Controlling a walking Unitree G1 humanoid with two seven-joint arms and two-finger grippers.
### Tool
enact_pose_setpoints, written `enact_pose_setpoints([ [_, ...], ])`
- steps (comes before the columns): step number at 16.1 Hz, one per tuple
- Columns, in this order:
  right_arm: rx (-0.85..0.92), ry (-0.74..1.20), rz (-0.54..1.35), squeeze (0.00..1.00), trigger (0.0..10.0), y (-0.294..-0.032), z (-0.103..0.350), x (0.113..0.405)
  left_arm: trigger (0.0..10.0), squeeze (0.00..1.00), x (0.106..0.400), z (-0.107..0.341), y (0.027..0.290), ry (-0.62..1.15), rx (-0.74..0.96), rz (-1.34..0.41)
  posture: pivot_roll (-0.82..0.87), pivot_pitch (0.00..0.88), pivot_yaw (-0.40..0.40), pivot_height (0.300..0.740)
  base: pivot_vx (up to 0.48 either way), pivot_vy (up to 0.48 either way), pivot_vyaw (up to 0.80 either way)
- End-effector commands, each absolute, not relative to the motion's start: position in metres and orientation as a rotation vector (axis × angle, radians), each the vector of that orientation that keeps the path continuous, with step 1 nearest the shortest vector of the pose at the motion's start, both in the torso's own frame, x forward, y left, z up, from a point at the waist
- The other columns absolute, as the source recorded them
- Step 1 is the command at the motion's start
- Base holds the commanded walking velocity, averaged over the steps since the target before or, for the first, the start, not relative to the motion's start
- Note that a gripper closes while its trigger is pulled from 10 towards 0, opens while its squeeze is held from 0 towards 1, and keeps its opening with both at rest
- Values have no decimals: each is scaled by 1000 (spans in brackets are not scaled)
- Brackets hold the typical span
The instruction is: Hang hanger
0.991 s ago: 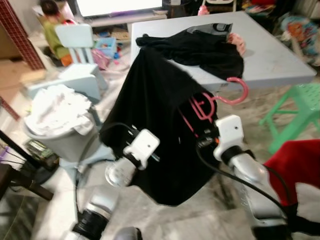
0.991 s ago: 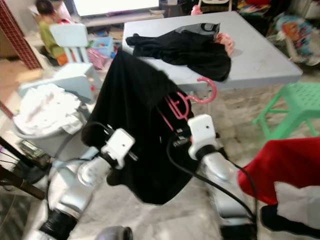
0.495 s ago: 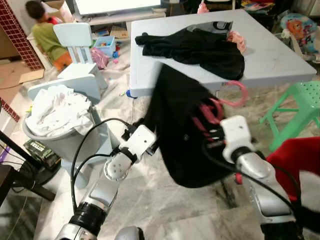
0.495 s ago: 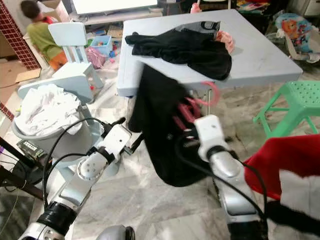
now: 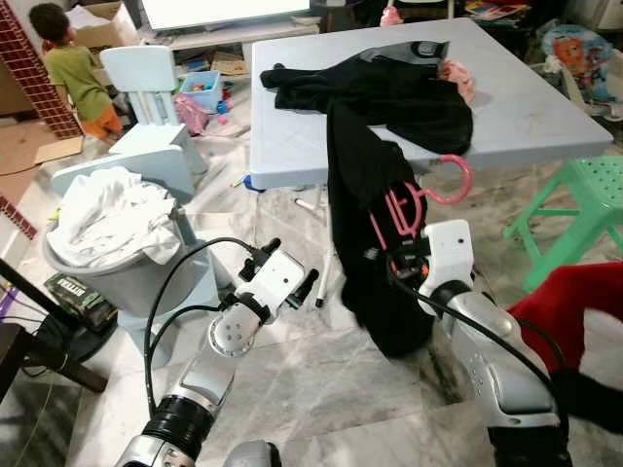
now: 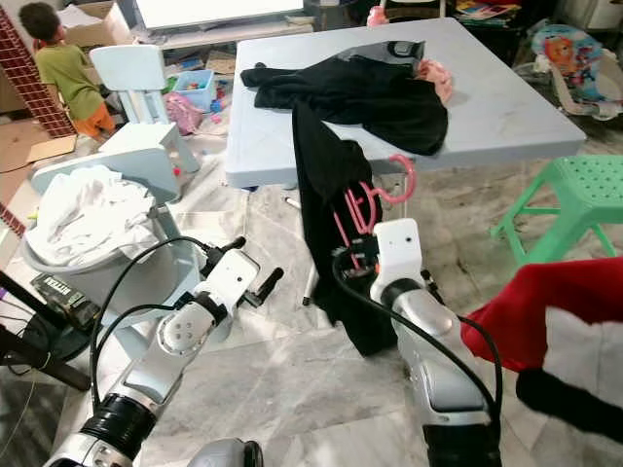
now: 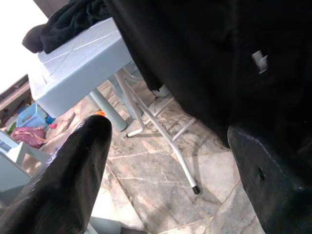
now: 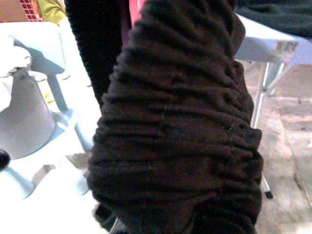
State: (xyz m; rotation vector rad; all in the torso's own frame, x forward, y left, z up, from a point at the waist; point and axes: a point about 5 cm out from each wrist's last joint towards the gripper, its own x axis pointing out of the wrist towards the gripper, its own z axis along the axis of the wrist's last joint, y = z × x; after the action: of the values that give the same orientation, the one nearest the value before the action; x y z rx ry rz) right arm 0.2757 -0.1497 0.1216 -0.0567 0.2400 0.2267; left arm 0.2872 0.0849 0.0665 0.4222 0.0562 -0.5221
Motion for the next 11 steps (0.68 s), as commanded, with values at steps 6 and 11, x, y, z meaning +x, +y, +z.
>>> enact_pose_setpoints([
  [6,80,231,398,0,10000,-125,143,269,10000,0,296,70,84,43,432,-504,-90,0,65,740,0,0,0],
  [11,120,274,585,0,10000,-108,153,253,10000,0,301,68,80,44,437,-501,-104,0,69,740,0,0,0],
])
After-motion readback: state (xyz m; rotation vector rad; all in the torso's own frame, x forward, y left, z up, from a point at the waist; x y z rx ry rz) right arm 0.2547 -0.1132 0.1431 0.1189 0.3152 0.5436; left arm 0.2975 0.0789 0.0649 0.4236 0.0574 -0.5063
